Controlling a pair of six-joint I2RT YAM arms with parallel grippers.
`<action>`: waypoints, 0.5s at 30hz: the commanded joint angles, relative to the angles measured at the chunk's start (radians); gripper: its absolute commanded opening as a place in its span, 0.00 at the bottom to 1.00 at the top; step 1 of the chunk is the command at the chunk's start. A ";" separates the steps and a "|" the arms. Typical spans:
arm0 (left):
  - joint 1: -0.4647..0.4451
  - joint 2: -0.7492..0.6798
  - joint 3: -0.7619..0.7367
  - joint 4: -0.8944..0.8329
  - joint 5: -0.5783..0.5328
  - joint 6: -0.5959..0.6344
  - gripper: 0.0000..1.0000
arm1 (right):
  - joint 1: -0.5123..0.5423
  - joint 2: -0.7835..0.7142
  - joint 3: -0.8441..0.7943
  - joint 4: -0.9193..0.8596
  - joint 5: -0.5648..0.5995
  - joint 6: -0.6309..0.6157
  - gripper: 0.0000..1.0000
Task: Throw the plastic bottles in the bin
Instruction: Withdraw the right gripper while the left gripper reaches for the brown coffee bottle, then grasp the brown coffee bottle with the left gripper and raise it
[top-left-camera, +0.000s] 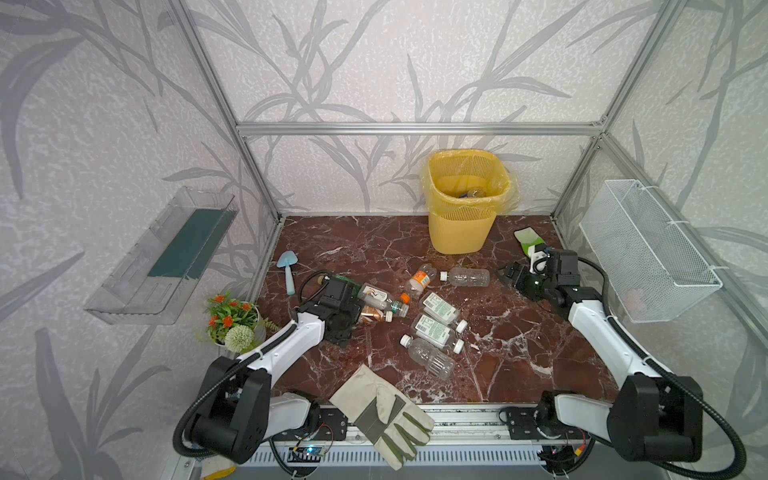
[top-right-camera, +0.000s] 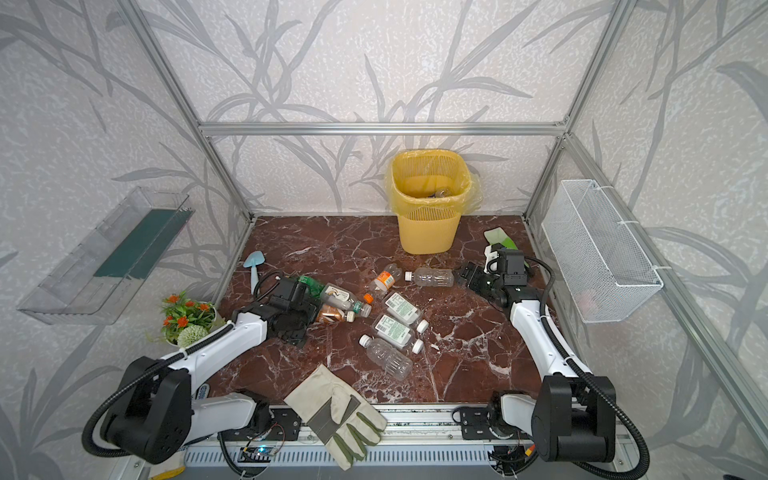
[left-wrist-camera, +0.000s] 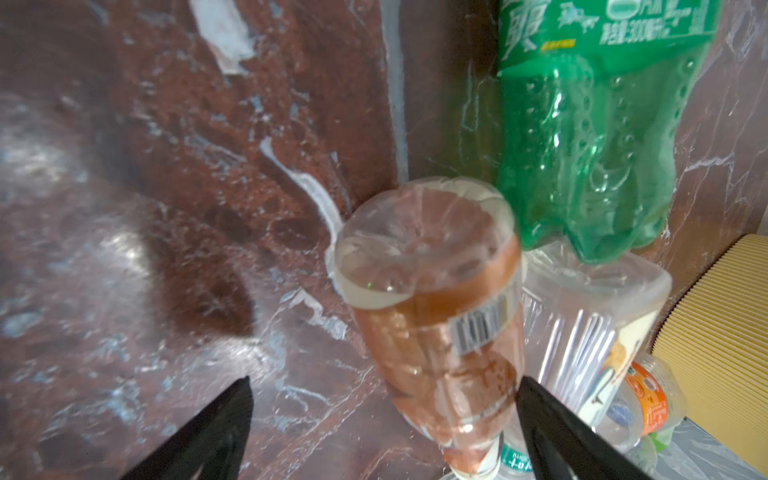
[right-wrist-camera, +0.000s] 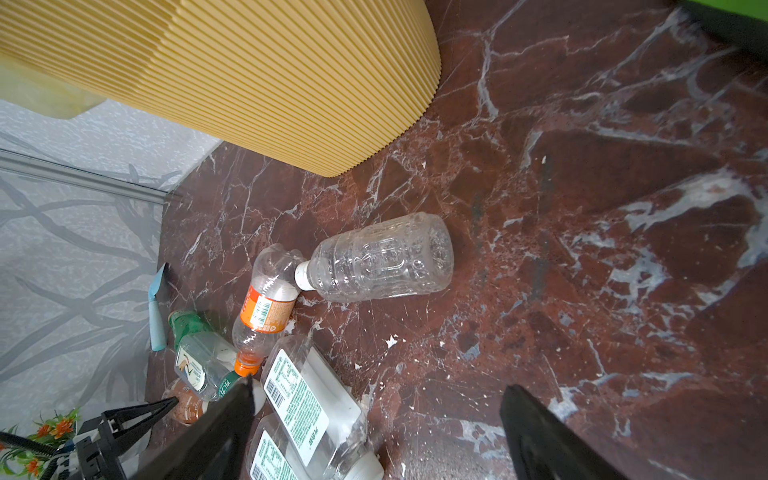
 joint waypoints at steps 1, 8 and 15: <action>0.018 0.069 0.024 -0.007 0.020 0.035 0.93 | 0.003 0.001 -0.011 0.033 -0.015 0.010 0.93; 0.042 0.062 -0.019 0.017 -0.007 0.077 0.75 | 0.002 0.003 -0.007 0.006 0.000 -0.005 0.93; 0.057 0.006 -0.053 -0.001 -0.024 0.095 0.65 | 0.002 0.017 -0.004 0.010 -0.009 0.005 0.92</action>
